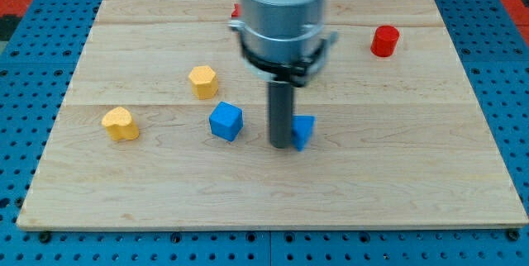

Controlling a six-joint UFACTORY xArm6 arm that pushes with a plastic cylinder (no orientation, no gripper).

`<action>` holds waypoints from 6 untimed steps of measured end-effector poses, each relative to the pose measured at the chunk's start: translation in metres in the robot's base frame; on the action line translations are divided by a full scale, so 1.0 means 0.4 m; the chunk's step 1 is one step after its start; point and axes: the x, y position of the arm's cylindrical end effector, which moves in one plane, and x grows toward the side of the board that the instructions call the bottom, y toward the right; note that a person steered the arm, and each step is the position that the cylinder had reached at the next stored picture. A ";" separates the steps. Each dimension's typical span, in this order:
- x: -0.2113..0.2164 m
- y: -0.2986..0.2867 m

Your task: Nudge the blue cube right a bit

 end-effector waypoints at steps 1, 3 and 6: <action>0.001 0.271; 0.108 -0.160; -0.106 -0.314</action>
